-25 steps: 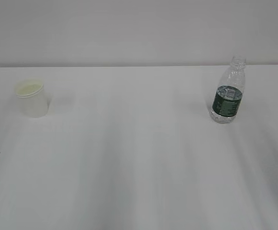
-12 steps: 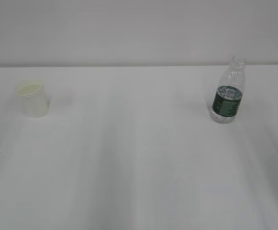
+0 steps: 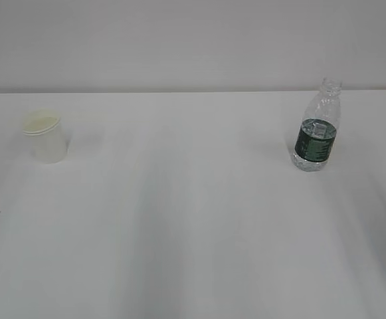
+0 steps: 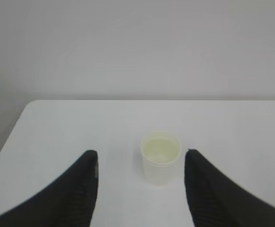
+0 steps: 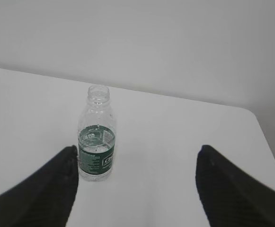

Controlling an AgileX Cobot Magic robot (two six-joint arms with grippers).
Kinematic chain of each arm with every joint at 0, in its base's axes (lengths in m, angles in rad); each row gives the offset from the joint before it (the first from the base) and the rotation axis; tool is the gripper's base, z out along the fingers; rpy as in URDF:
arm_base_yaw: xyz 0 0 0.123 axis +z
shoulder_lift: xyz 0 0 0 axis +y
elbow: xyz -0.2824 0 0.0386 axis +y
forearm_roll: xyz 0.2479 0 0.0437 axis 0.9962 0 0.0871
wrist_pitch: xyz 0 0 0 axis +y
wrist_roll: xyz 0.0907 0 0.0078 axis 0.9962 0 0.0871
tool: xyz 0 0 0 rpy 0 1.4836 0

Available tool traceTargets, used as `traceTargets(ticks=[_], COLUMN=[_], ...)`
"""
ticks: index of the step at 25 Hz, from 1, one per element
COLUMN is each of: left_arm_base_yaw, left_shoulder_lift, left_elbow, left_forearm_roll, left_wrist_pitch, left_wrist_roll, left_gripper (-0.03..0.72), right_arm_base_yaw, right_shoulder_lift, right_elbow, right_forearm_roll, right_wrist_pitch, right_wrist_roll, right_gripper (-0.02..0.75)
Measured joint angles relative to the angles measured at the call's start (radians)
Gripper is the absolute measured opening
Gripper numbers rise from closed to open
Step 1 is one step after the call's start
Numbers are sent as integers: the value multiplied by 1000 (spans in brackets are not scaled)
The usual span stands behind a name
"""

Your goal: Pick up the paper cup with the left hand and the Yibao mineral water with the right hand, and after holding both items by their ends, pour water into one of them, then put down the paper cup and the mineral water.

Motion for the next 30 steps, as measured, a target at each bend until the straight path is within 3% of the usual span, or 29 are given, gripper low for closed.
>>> traceTargets(ticks=[12,20,30], left_arm_base_yaw=[0,0,0], left_shoulder_lift=[0,0,0], left_elbow=[-8,-8,-27], left_forearm_roll=[-47,-53,-55], left_wrist_pitch=[70,71,116], left_wrist_roll=[0,0,0], left_gripper=[414,413,407], right_arm_base_yaw=[0,0,0], right_shoulder_lift=[-49,-49,-49], right_elbow=[0,-67,-90], right_forearm_roll=[-103,-64,36], right_wrist_pitch=[37,233,337], right_wrist_roll=[2,27,6], right_gripper=[585,585,561])
